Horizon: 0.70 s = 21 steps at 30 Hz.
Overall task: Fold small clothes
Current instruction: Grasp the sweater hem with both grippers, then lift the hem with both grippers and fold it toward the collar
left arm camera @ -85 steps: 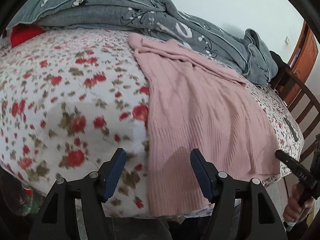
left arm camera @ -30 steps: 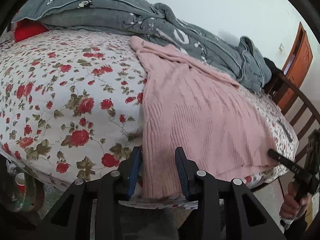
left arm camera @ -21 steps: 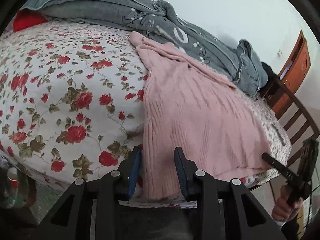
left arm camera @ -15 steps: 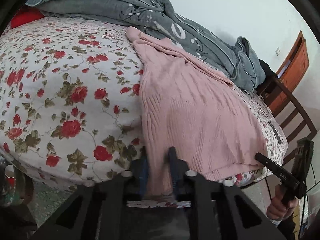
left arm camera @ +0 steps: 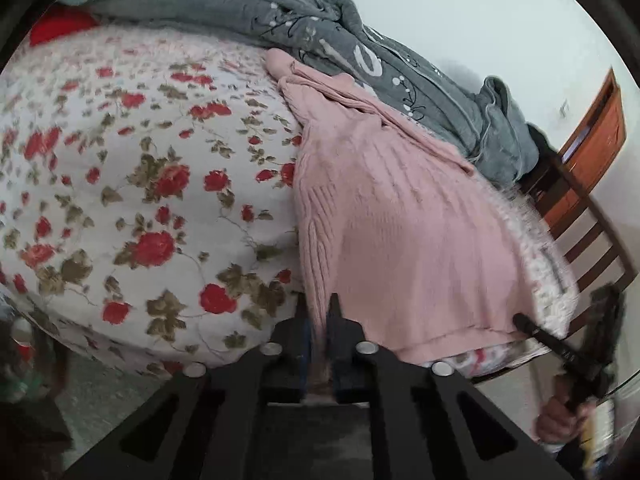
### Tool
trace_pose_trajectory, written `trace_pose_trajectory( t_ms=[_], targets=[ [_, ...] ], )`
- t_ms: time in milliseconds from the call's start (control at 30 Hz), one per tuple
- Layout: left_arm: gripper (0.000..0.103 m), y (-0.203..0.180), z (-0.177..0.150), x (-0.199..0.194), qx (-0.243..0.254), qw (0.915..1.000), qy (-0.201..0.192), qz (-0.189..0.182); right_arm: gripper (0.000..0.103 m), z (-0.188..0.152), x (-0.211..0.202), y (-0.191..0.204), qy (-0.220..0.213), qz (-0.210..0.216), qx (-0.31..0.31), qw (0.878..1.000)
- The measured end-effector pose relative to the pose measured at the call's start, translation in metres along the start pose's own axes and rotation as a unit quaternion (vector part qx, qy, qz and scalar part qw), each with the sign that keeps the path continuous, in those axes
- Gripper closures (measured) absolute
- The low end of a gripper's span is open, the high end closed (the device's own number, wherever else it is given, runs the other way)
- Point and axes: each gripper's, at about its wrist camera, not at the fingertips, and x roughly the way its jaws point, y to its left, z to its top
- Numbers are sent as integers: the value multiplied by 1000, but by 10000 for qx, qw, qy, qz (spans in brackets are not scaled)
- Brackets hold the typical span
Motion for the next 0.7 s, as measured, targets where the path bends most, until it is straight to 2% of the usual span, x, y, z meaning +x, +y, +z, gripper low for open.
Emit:
trace_pose_trajectory(
  t_ms=[133, 333, 467, 633, 700],
  targets=[
    [97, -2, 15, -23, -264, 9981, -272, -493, 97, 5, -16, 2, -127, 170, -64, 9998],
    [97, -9, 42, -45, -416, 9938, -545, -875, 98, 24, -44, -6, -436, 739, 331, 9958],
    [97, -13, 64, -52, -420, 9890, -777, -1185, 98, 49, -57, -11, -737, 1139, 550, 9892],
    [97, -19, 97, -53, -337, 9858, -972, -1324, 98, 88, -61, -16, -1035, 1360, 859, 9815],
    [97, -23, 108, -52, -254, 9871, -1038, -1196, 98, 105, -60, -18, -1156, 1445, 990, 9777]
  ],
)
